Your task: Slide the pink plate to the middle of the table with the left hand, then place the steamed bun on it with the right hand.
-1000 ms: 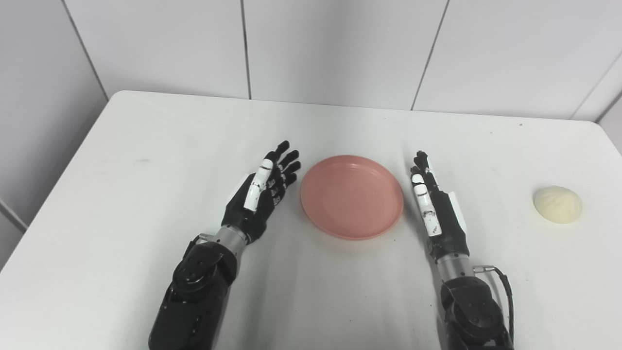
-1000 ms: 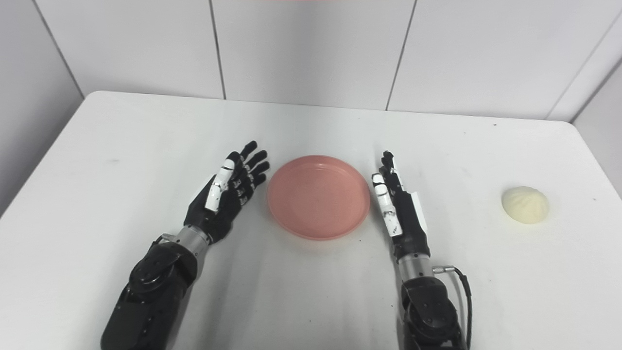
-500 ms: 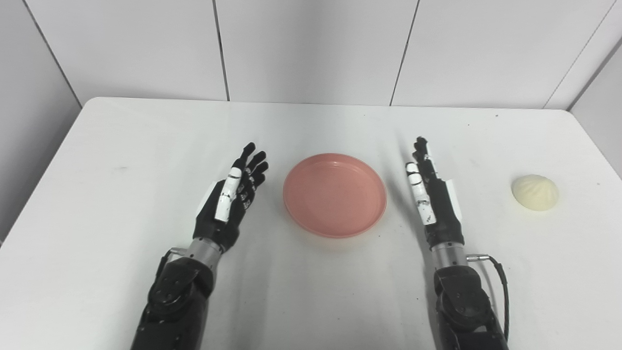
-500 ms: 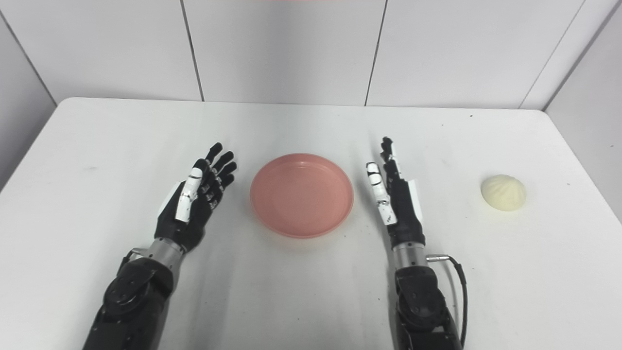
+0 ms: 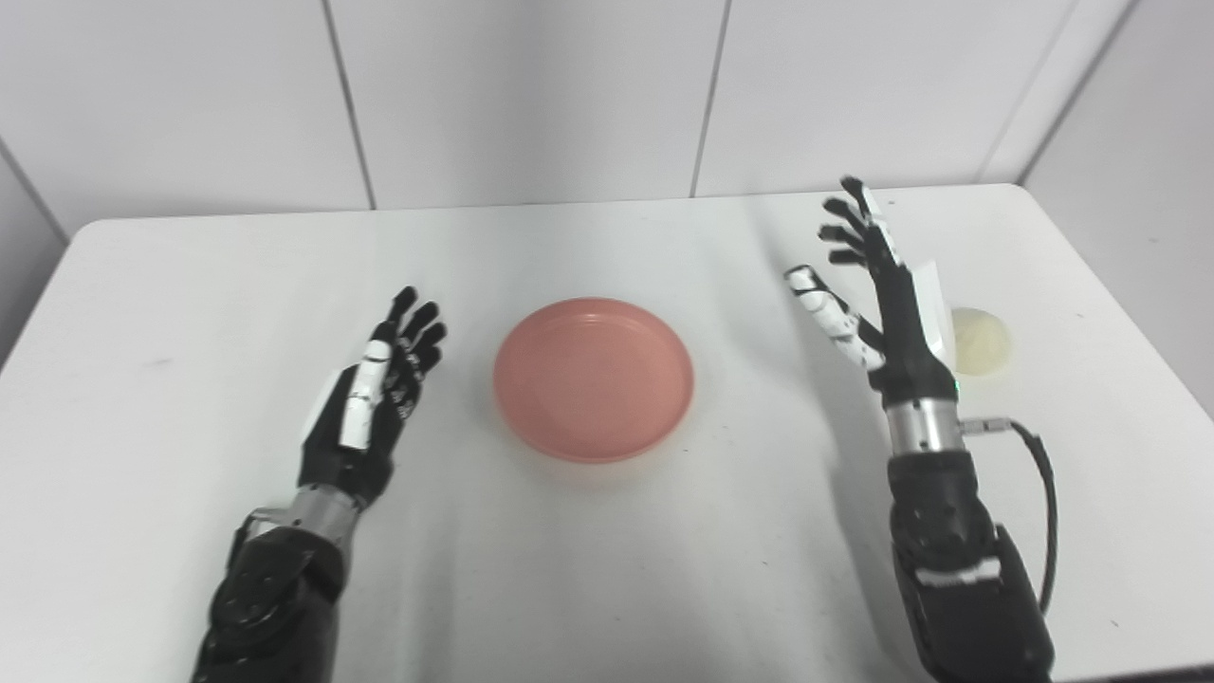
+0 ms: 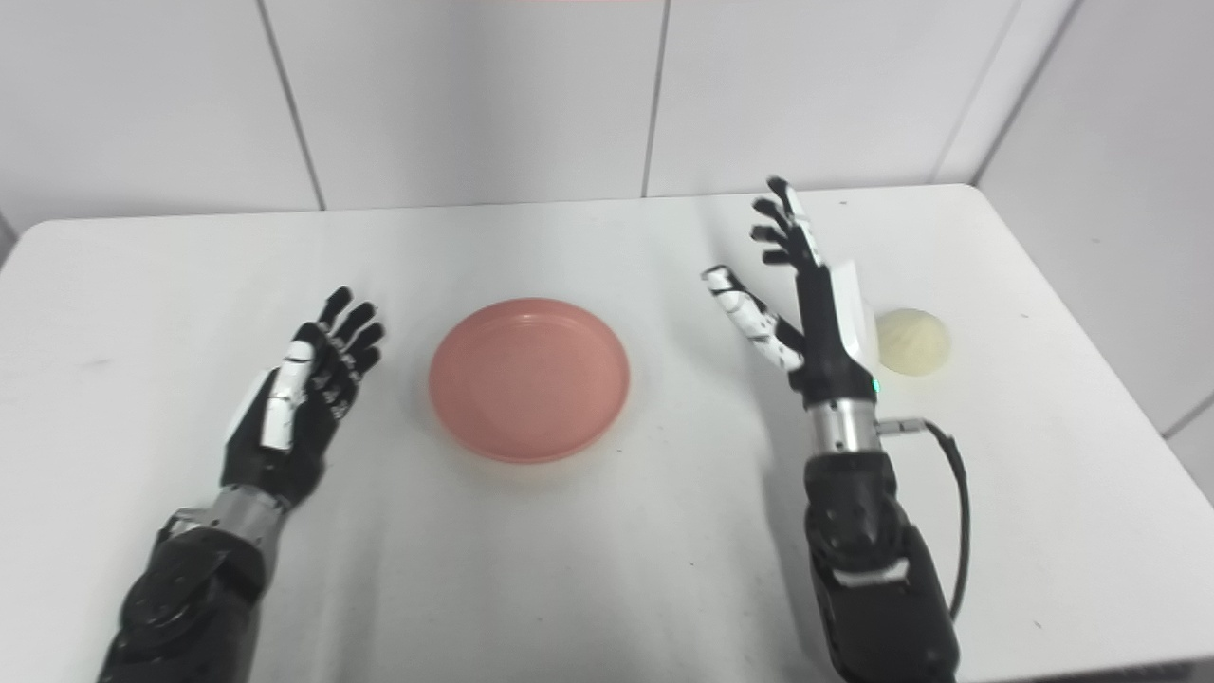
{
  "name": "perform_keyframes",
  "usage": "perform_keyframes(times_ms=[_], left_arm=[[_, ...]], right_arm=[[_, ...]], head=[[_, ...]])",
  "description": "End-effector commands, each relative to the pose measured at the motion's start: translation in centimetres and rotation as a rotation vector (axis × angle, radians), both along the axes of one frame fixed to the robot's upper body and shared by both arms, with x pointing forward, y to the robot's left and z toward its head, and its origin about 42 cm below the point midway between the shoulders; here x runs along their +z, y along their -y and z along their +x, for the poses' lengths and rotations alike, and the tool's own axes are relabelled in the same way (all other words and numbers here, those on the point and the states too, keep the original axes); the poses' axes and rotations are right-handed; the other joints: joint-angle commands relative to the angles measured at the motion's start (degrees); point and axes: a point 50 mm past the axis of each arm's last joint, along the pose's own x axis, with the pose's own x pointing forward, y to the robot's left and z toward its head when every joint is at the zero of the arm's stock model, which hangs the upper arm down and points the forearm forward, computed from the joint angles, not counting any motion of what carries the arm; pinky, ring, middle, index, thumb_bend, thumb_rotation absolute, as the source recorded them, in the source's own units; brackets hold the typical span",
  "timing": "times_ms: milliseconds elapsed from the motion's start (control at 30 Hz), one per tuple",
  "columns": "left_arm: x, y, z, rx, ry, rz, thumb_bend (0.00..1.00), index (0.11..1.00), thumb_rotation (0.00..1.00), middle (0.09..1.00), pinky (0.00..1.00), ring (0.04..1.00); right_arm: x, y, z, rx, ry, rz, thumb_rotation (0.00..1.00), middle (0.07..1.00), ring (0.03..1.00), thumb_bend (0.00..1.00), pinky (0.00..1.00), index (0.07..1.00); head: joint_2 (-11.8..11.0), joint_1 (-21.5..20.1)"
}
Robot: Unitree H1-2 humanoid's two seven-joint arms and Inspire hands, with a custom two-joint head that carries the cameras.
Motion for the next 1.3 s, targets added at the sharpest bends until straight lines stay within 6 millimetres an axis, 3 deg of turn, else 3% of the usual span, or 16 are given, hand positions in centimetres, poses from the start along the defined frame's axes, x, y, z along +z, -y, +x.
perform_keyframes(times_ms=[0, 167, 333, 433, 700, 833, 933, 1033, 1167, 1267], left_arm=[[-3.5, -1.8, -1.7, 0.023, -0.125, 0.007, 0.47, 0.985, 1.00, 0.965, 0.99, 0.959], [-3.6, -2.4, -1.6, 0.015, -0.130, 0.004, 0.46, 0.986, 1.00, 0.967, 1.00, 0.970], [-3.7, -2.9, -1.5, 0.009, -0.130, -0.001, 0.47, 0.988, 1.00, 0.968, 1.00, 0.972], [-3.8, -3.2, -1.4, 0.006, -0.130, 0.001, 0.47, 0.983, 1.00, 0.967, 1.00, 0.972], [-4.0, -3.7, -1.3, 0.008, -0.141, -0.022, 0.47, 0.983, 1.00, 0.969, 1.00, 0.970], [-4.0, -3.9, -1.2, 0.009, -0.143, -0.025, 0.46, 0.978, 1.00, 0.967, 1.00, 0.968], [-4.1, -4.1, -1.1, 0.009, -0.143, -0.024, 0.46, 0.975, 1.00, 0.965, 1.00, 0.964], [-4.0, -4.1, -1.1, 0.013, -0.145, -0.025, 0.45, 0.974, 1.00, 0.965, 1.00, 0.961], [-4.0, -4.3, -1.1, 0.008, -0.143, -0.026, 0.44, 0.978, 1.00, 0.966, 1.00, 0.964], [-4.0, -4.5, -1.1, 0.011, -0.147, -0.026, 0.45, 0.975, 1.00, 0.964, 1.00, 0.963]], right_arm=[[2.6, 0.7, 0.2, -0.021, 0.047, -0.049, 0.82, 0.837, 0.746, 0.63, 0.66, 0.911], [4.9, 2.2, -0.5, -0.084, 0.028, -0.130, 0.71, 0.821, 0.708, 0.72, 0.61, 0.899], [6.9, 3.8, -1.1, -0.123, 0.022, -0.226, 0.58, 0.800, 0.692, 0.75, 0.62, 0.852], [7.8, 4.9, -1.4, -0.157, -0.018, -0.283, 0.56, 0.812, 0.716, 0.76, 0.66, 0.837], [8.9, 7.8, -1.2, -0.228, -0.197, -0.440, 0.53, 0.798, 0.659, 0.78, 0.54, 0.814], [8.9, 9.4, -0.9, -0.266, -0.286, -0.484, 0.40, 0.809, 0.682, 0.81, 0.53, 0.807], [8.8, 10.4, -0.7, -0.285, -0.323, -0.516, 0.38, 0.819, 0.707, 0.82, 0.55, 0.807], [8.8, 11.6, -0.5, -0.309, -0.358, -0.532, 0.33, 0.831, 0.788, 0.84, 0.66, 0.799], [9.3, 12.4, -0.5, -0.338, -0.428, -0.545, 0.26, 0.860, 0.827, 0.84, 0.69, 0.811], [9.2, 13.2, -0.2, -0.358, -0.452, -0.580, 0.26, 0.855, 0.843, 0.85, 0.72, 0.805]], head=[[-0.03, -0.66], [-0.03, -2.23], [0.02, -4.40], [0.00, -5.24], [-0.07, -6.76], [-0.09, -7.64], [0.09, -8.03], [0.09, -8.03], [0.15, -8.52], [0.17, -9.02]])
